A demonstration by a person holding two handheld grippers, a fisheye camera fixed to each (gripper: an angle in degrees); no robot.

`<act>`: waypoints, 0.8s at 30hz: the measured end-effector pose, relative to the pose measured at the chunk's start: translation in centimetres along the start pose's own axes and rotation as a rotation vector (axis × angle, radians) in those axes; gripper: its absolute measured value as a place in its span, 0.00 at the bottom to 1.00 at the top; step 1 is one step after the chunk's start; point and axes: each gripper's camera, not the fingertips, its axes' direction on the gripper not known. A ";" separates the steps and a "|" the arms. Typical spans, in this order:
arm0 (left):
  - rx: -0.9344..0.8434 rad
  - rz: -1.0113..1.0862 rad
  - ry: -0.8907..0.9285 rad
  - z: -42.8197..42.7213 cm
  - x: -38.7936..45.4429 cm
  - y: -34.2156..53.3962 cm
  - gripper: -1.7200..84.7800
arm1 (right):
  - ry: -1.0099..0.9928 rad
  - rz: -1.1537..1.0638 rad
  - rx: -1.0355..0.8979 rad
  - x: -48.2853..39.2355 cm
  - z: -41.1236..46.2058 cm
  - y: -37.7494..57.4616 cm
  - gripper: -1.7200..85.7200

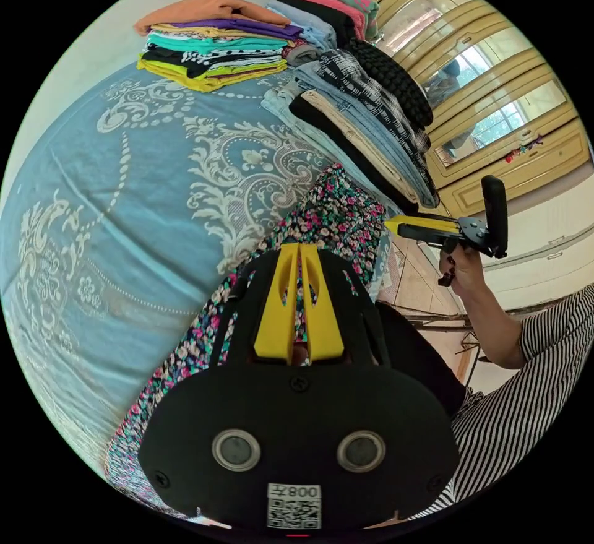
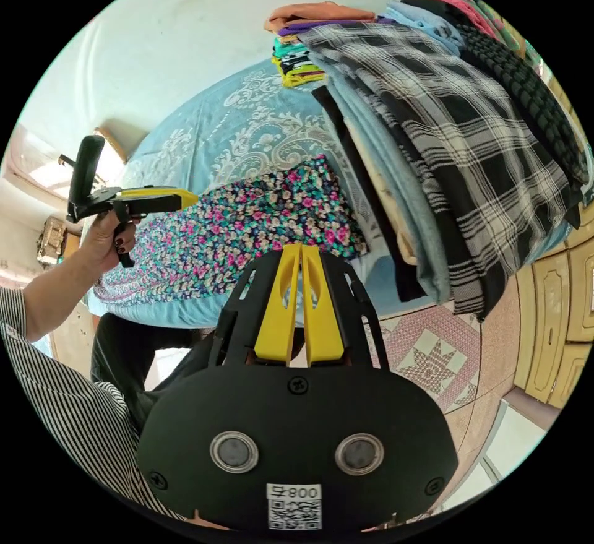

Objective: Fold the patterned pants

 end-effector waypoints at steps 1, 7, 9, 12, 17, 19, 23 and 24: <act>-0.015 -0.051 -0.018 -0.5 -1.0 2.1 0.02 | -0.032 -0.048 -0.013 -1.9 0.7 -0.4 0.02; -0.019 -0.219 -0.019 -2.5 -4.9 8.2 0.02 | -0.079 -0.213 -0.219 -9.1 6.8 -1.5 0.02; -0.011 -0.218 -0.050 -3.5 -5.3 9.3 0.02 | -0.087 -0.203 -0.225 -9.5 7.1 -1.7 0.02; -0.013 -0.208 -0.029 -4.7 -6.0 11.4 0.02 | -0.080 -0.209 -0.253 -10.3 8.0 -2.0 0.02; 0.083 -0.212 -0.030 -9.3 -6.7 17.7 0.02 | -0.041 -0.207 -0.290 -12.8 10.1 -3.3 0.02; 0.070 -0.224 -0.090 -10.4 -7.4 20.1 0.02 | -0.026 -0.214 -0.296 -13.6 10.9 -3.7 0.02; 0.082 -0.339 -0.110 -12.3 -10.6 24.3 0.02 | -0.023 -0.206 -0.312 -15.2 12.8 -4.7 0.02; 0.093 -0.358 -0.105 -12.6 -11.1 24.8 0.02 | -0.026 -0.202 -0.313 -15.4 13.0 -4.9 0.02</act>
